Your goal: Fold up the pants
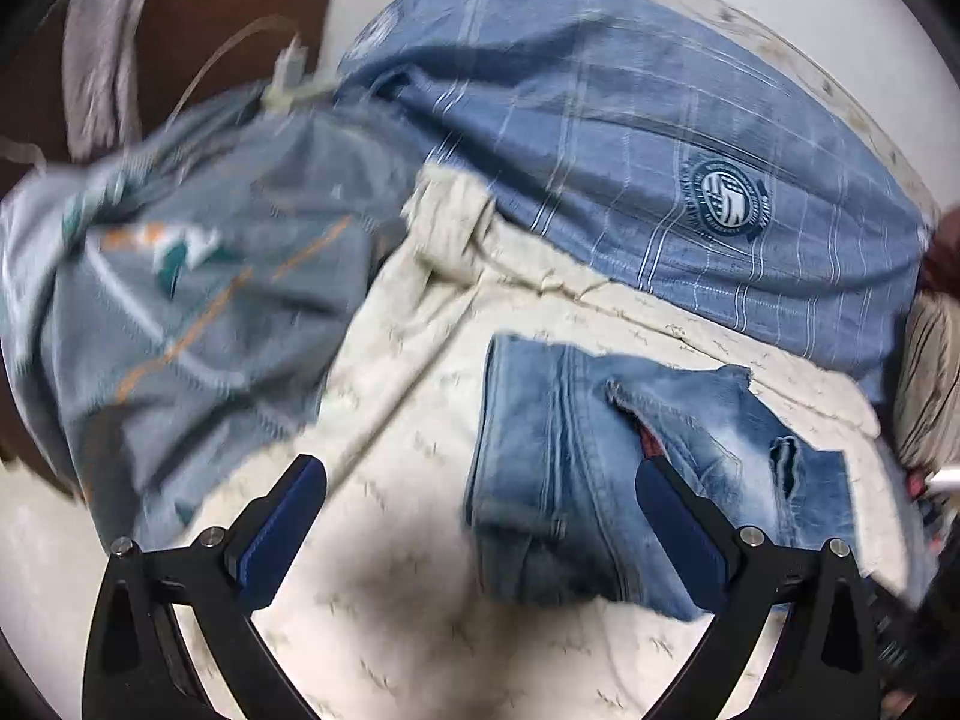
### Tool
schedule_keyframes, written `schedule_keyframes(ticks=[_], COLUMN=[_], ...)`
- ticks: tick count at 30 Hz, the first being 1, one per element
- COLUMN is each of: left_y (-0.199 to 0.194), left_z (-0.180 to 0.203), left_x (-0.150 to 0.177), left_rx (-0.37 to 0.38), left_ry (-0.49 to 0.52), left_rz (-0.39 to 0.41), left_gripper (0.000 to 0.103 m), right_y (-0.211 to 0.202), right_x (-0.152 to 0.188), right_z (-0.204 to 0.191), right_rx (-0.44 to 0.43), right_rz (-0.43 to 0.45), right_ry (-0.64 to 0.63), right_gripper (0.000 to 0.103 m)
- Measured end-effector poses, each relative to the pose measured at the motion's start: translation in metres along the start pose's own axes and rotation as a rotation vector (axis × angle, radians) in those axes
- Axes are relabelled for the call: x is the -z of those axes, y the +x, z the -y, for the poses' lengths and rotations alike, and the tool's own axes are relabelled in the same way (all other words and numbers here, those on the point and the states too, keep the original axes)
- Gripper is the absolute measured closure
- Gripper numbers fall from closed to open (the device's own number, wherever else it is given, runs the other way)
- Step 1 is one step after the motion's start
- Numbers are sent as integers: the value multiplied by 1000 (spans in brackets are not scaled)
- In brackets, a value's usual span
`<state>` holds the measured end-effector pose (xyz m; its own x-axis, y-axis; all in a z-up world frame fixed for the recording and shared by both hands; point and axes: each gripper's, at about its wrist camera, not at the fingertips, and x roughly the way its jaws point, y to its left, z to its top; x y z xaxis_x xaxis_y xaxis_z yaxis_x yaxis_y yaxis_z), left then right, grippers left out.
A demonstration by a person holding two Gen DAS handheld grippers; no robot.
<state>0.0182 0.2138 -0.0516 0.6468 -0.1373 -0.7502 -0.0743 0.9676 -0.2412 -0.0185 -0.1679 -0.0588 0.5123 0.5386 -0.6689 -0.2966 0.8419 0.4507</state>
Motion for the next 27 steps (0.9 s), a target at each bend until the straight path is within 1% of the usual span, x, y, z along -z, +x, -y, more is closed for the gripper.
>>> schedule_keyframes(ticks=[2, 5, 8, 11, 13, 15, 17, 19, 21, 22, 24, 25, 26, 27], left_y=[10, 20, 26, 33, 42, 52, 62, 73, 80, 83, 86, 87, 89, 93], left_z=[-9, -11, -8, -5, 0, 5, 8, 10, 14, 18, 24, 29, 33, 36], left_x=[7, 19, 25, 26, 26, 27, 27, 25, 24, 24, 25, 26, 27, 27], left_rx=[20, 14, -2, 13, 22, 25, 25, 41, 78, 118, 162, 163, 129, 113], left_ry=[-77, -118, -123, -135, -135, -128, -124, -125, -130, -129, -112, -95, -71, -59], left_rz=[-71, -136, -146, -159, -185, -214, -228, -246, -258, -264, -271, -273, -269, -273], left_gripper=[0, 0, 0, 0, 0, 0, 0, 0, 0, 0, 0, 0, 0, 0], right_y=[1, 5, 2, -4, -9, -13, -16, -19, -20, -20, -19, -20, -21, -22], right_x=[7, 13, 15, 12, 10, 8, 6, 5, 4, 4, 3, 3, 3, 3], right_z=[-9, -16, -17, -10, -3, 2, 8, 13, 19, 22, 27, 29, 31, 34], right_rx=[-12, 11, 47, 79, 103, 108, 113, 125, 136, 140, 149, 152, 154, 153], right_rz=[-12, -17, 4, 26, 41, 49, 57, 62, 62, 60, 55, 55, 56, 56], right_ry=[-20, -64, -99, -100, -88, -73, -54, -39, -23, -15, 3, 11, 20, 31], right_gripper=[71, 71, 71, 71, 71, 71, 71, 71, 71, 71, 71, 71, 71, 71])
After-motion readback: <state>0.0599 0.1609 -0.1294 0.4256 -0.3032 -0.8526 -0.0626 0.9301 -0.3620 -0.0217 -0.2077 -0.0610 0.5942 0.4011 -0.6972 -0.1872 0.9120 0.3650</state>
